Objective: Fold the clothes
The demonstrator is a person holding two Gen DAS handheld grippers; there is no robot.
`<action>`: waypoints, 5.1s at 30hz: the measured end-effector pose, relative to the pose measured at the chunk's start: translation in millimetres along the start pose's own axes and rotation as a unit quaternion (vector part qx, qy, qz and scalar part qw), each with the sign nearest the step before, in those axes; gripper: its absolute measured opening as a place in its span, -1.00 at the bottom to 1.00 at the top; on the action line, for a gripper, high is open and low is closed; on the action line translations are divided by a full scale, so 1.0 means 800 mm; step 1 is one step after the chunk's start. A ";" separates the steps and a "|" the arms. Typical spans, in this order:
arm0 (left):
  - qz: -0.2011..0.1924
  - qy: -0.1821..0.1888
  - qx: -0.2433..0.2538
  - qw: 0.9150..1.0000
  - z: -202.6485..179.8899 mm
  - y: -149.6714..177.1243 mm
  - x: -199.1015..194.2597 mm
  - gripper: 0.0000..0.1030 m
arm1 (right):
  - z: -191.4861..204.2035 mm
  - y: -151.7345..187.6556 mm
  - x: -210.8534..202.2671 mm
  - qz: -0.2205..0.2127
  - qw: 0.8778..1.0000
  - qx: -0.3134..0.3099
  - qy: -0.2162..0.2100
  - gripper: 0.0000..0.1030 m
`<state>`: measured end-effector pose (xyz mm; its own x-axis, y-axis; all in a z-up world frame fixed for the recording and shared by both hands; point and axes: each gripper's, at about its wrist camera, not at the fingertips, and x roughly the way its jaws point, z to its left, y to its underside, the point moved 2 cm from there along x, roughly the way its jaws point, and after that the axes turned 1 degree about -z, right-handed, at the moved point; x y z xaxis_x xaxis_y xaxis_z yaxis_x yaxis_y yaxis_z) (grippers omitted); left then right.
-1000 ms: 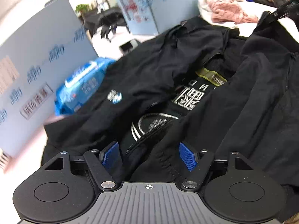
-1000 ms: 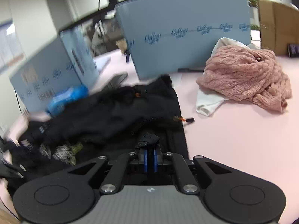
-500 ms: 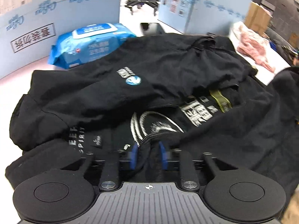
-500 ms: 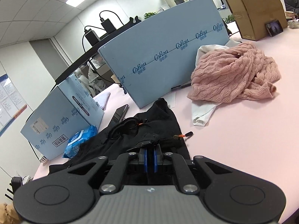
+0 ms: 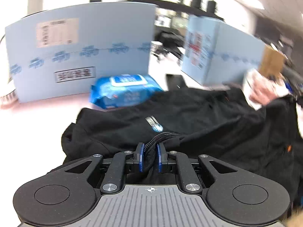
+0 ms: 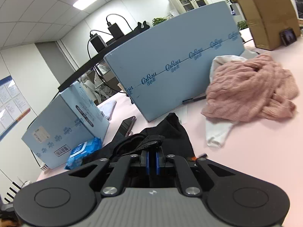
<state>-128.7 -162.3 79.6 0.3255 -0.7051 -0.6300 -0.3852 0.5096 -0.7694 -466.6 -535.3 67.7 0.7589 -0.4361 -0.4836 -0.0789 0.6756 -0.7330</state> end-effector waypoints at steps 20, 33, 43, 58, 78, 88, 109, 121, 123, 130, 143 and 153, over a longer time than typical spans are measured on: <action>0.011 0.007 0.064 0.998 -0.039 -0.001 0.028 0.01 | 0.040 0.058 -0.011 0.069 0.991 -0.108 0.025 0.00; 0.006 0.022 -0.102 0.995 0.033 0.015 0.026 0.01 | 0.014 0.109 0.007 0.145 0.979 -0.116 0.083 0.16; 0.112 -0.103 -0.098 0.983 0.060 0.089 -0.005 0.01 | 0.034 0.101 -0.006 0.128 0.985 -0.115 -0.015 0.18; 0.086 -0.143 -0.095 0.981 0.083 0.078 0.021 0.26 | 0.012 0.116 -0.045 0.155 0.983 -0.095 0.036 0.28; -0.003 -0.077 -0.309 0.948 0.185 0.003 0.039 0.33 | 0.196 0.089 0.011 0.097 0.974 -0.116 -0.167 0.21; -0.004 -0.080 -0.124 0.989 0.125 0.012 0.051 -0.47 | 0.403 0.096 0.149 0.155 0.933 -0.189 -0.265 0.24; -0.066 0.022 0.135 0.988 0.065 0.040 0.026 -0.52 | 0.578 0.246 0.241 0.240 0.831 -0.492 -0.095 -0.58; -0.039 0.026 0.028 0.999 0.136 0.049 0.010 -0.45 | 0.483 0.196 0.290 0.297 0.929 -0.011 -0.218 -0.84; -0.032 0.020 0.006 0.999 0.150 0.053 0.004 -0.42 | 0.472 0.205 0.295 0.286 0.928 0.046 -0.235 -0.84; -0.011 0.000 -0.061 0.998 0.198 0.063 -0.025 -0.42 | 0.497 0.223 0.281 0.261 0.925 -0.019 -0.276 -0.84; -0.090 -0.025 -0.165 0.982 0.268 0.015 -0.020 -0.41 | 0.576 0.282 0.227 0.176 0.878 -0.362 -0.259 -0.84; -0.056 0.010 -0.168 0.984 0.261 0.010 0.026 -0.23 | 0.543 0.193 0.183 0.157 0.879 -0.372 -0.255 -0.03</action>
<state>55.4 -69.7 38.1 0.3656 -0.7591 -0.5386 -0.6130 0.2390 -0.7531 -86.5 -236.4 91.2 0.8003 0.1531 -0.5798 -0.5928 0.0565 -0.8033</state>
